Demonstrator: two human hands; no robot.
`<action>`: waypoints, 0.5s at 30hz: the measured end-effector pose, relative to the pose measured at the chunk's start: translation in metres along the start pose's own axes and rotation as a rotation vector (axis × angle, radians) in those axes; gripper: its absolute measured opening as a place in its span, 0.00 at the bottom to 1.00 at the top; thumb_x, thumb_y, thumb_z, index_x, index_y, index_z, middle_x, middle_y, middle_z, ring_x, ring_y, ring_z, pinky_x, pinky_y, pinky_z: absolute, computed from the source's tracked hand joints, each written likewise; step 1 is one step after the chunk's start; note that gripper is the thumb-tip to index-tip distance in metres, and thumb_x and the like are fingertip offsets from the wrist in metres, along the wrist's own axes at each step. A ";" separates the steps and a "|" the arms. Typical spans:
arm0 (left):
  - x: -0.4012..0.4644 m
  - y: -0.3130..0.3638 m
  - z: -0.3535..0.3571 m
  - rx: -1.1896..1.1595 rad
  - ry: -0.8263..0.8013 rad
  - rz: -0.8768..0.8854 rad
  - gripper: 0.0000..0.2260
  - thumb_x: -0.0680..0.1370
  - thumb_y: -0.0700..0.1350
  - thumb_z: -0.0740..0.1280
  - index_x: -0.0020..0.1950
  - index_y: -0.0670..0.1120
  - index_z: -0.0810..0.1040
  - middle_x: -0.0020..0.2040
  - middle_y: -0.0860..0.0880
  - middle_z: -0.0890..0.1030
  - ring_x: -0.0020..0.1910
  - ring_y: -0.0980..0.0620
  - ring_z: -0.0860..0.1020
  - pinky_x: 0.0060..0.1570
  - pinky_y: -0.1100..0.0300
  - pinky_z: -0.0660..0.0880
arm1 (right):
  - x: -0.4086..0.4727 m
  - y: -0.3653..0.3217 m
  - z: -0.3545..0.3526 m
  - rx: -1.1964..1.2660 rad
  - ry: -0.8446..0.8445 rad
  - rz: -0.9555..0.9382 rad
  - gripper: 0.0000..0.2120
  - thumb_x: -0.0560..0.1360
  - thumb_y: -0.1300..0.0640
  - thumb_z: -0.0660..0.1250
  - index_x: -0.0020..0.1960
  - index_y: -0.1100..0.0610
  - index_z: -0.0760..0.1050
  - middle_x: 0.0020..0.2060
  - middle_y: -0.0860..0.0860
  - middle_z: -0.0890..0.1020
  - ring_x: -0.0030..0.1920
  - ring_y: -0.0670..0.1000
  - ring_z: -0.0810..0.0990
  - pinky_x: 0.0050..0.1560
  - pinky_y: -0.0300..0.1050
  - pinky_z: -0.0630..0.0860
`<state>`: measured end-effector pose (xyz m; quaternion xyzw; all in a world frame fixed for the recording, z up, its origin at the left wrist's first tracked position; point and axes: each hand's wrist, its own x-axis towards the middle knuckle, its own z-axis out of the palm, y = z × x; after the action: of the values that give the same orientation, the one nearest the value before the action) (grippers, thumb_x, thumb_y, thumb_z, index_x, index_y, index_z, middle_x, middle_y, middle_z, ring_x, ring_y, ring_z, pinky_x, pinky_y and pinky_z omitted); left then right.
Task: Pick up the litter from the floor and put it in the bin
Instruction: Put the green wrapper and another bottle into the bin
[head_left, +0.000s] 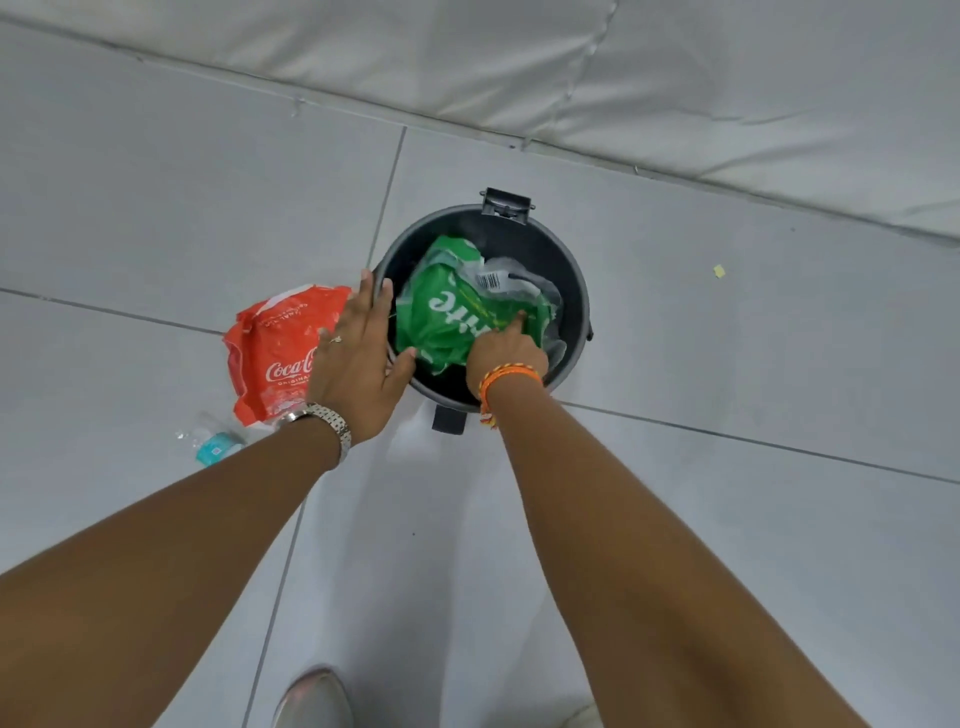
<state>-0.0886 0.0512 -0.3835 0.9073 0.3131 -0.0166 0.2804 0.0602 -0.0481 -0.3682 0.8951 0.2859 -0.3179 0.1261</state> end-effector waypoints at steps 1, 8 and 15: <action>-0.001 0.000 0.000 0.007 -0.002 -0.008 0.35 0.79 0.59 0.54 0.82 0.50 0.43 0.83 0.48 0.42 0.82 0.46 0.47 0.75 0.35 0.56 | 0.007 0.001 0.002 -0.036 -0.086 -0.034 0.22 0.80 0.58 0.59 0.74 0.59 0.68 0.80 0.64 0.49 0.69 0.63 0.73 0.61 0.54 0.74; 0.001 -0.002 0.003 -0.024 0.010 -0.024 0.34 0.80 0.56 0.56 0.82 0.50 0.45 0.83 0.48 0.44 0.82 0.46 0.47 0.75 0.36 0.55 | -0.003 0.021 -0.039 0.147 -0.235 -0.225 0.19 0.70 0.55 0.71 0.59 0.60 0.76 0.56 0.59 0.80 0.50 0.58 0.78 0.51 0.48 0.77; -0.034 -0.016 -0.001 -0.356 0.199 -0.046 0.26 0.82 0.52 0.61 0.80 0.50 0.61 0.80 0.46 0.63 0.79 0.46 0.60 0.75 0.46 0.60 | -0.016 0.078 -0.028 0.797 0.839 -0.137 0.19 0.72 0.58 0.67 0.62 0.57 0.78 0.56 0.53 0.83 0.53 0.53 0.80 0.56 0.50 0.78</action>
<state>-0.1249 0.0433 -0.3833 0.8330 0.3581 0.1223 0.4036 0.1105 -0.1064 -0.3334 0.9023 0.2272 -0.0264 -0.3654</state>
